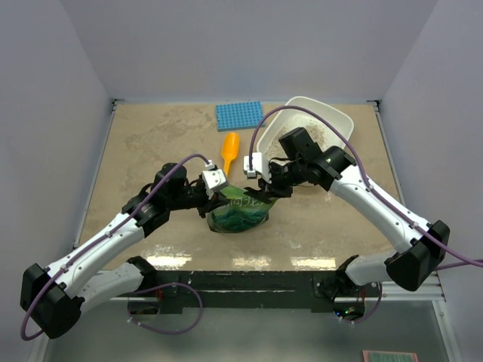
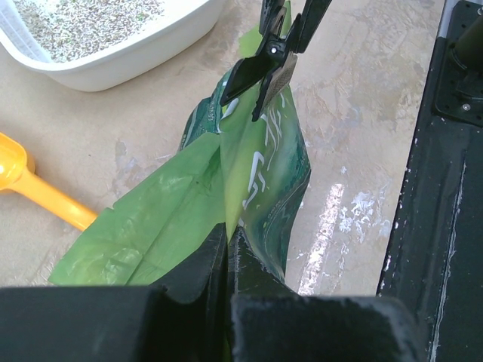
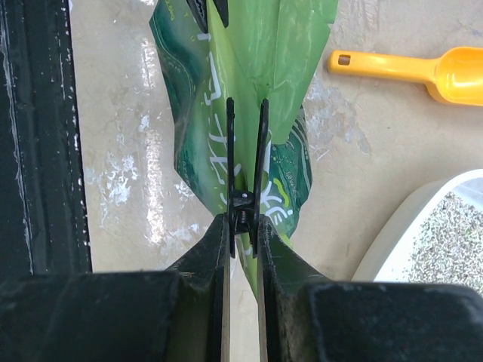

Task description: Fill the litter box with clean litter

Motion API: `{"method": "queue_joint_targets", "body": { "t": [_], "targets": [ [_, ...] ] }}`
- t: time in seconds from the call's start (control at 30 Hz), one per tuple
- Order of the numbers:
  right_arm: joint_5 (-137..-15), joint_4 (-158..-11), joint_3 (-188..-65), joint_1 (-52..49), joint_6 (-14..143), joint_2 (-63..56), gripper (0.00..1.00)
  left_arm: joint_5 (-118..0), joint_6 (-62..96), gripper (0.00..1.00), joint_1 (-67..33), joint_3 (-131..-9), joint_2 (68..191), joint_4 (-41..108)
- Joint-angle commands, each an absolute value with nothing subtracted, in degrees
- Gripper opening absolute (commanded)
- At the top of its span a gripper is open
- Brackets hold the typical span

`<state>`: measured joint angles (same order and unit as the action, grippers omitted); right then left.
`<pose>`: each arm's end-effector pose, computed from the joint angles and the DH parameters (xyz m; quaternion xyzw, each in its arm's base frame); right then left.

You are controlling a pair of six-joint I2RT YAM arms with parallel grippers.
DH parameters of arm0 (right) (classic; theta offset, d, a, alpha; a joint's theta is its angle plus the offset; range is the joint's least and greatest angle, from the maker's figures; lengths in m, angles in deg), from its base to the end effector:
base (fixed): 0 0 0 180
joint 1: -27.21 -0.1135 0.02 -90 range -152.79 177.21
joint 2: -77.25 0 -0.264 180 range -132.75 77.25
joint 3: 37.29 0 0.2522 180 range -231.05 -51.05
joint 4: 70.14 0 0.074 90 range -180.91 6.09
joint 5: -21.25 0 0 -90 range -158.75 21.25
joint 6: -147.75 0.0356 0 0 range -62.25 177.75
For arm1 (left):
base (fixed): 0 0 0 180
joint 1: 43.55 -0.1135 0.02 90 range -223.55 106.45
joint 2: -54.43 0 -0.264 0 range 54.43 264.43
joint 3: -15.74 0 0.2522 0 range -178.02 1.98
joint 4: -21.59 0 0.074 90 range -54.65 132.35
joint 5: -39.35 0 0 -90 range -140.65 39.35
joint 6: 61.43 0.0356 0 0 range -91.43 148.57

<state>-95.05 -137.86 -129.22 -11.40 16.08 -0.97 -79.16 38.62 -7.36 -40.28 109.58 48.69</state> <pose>0.2038 0.1829 0.3460 -0.6508 0.6627 0.2083 0.3065 0.1641 -0.1411 0.2874 0.4428 0.7058 -0.3194 0.4514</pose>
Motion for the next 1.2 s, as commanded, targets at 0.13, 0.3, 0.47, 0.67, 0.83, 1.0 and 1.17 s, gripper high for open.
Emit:
{"method": "queue_joint_targets", "body": {
  "t": [0.13, 0.3, 0.47, 0.67, 0.83, 1.0, 1.17],
  "targets": [
    [-87.12, -146.31, -130.58, -10.23, 14.95, -1.59, 0.00, -77.89, 38.24, 0.00, -7.95, -40.73, 107.25, 44.58],
    [-87.91, -147.01, -133.40, -10.93, 15.21, -2.38, 0.00, -77.72, 38.24, 0.00, -7.95, -40.65, 107.16, 44.66],
    [-86.16, -148.59, -132.27, -11.28, 16.17, -2.64, 0.00, -77.63, 38.24, 0.00, -7.95, -40.65, 107.08, 44.66],
    [-85.88, -148.15, -127.69, -12.60, 15.21, -2.29, 0.00, -77.46, 38.24, 0.00, -7.86, -40.65, 107.07, 44.66],
    [-87.03, -148.42, -127.78, -14.18, 14.51, -3.17, 0.00, -77.28, 38.24, 0.00, -7.86, -40.47, 106.90, 44.67],
    [-88.79, -148.33, -128.66, -15.32, 13.89, -3.78, 0.00, -77.19, 38.33, 0.00, -7.86, -40.38, 106.90, 44.75],
    [-87.12, -148.07, -129.27, -17.52, 14.68, -6.94, 0.00, -77.37, 38.41, 0.00, -7.86, -40.38, 106.81, 44.66]
  ]
}}
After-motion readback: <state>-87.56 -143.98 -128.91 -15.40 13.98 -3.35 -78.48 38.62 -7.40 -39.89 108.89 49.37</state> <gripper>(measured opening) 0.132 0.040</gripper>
